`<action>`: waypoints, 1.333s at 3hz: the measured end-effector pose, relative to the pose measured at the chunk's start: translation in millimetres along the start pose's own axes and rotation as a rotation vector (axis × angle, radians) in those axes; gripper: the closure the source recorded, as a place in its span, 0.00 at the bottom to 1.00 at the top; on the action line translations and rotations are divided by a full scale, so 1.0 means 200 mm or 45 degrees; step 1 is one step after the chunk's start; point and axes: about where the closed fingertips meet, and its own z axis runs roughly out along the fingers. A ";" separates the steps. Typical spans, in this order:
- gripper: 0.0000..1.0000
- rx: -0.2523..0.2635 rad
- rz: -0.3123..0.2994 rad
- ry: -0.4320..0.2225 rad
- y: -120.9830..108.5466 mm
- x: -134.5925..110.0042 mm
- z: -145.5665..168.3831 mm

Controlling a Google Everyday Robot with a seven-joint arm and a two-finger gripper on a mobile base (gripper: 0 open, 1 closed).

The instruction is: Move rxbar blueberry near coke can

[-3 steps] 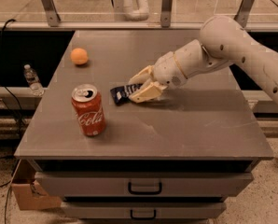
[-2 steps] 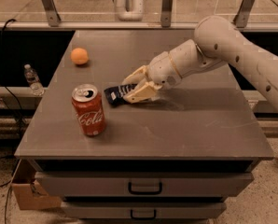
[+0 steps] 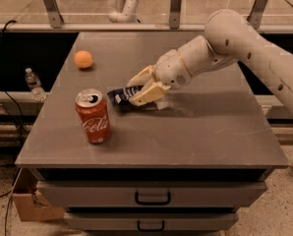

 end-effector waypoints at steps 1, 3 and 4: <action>1.00 -0.049 0.011 0.042 0.01 0.00 -0.02; 0.60 -0.063 0.009 0.040 0.02 0.00 0.00; 0.36 -0.068 0.008 0.039 0.02 0.00 0.01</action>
Offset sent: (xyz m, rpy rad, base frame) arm -0.0022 -0.0035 0.0016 -0.0343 0.0207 0.0218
